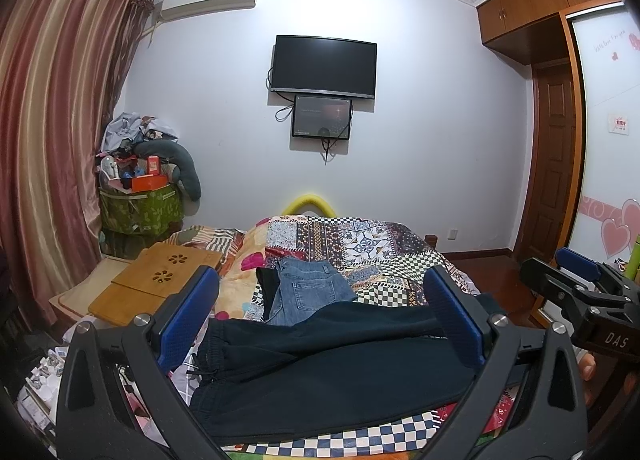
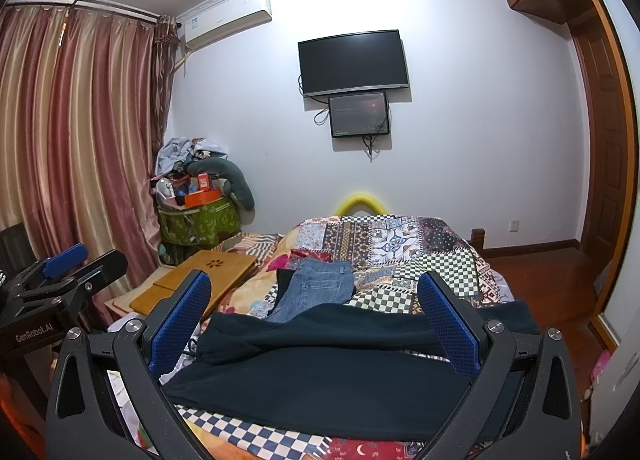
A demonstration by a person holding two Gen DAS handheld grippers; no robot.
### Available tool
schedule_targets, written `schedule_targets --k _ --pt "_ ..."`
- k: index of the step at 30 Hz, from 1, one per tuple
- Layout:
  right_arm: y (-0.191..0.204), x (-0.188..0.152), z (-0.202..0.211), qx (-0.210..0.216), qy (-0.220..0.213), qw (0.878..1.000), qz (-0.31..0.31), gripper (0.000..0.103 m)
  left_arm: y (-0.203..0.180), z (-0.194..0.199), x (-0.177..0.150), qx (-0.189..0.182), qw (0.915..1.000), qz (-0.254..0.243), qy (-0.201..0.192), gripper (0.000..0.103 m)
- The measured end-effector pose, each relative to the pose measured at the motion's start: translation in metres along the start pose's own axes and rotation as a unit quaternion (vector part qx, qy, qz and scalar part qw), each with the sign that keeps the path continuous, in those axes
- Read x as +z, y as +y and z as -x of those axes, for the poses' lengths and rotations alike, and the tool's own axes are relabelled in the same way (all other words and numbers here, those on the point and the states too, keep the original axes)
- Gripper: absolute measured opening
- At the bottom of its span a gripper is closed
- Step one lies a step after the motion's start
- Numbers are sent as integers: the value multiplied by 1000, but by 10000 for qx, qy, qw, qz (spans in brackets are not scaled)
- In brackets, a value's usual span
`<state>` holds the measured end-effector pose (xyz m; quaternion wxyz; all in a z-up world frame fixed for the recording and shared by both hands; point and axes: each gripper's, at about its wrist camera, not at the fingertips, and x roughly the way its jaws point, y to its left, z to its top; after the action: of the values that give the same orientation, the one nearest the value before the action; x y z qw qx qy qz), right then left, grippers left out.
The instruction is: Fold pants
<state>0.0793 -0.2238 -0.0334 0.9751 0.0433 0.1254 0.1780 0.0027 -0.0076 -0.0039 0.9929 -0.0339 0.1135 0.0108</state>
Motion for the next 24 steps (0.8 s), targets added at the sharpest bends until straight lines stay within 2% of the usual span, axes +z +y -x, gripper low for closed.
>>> schedule_targets --k 12,17,24 --pt "-4 -1 -6 -35 54 10000 -29 103 1 -9 0 -43 9999 11 97 103" --pt "-11 -3 -18 -88 183 9998 -65 103 2 -32 -2 -45 9996 60 288 103" --pt "-24 -10 -46 -212 469 9986 -138 103 8 -84 -9 -36 9977 95 671 103"
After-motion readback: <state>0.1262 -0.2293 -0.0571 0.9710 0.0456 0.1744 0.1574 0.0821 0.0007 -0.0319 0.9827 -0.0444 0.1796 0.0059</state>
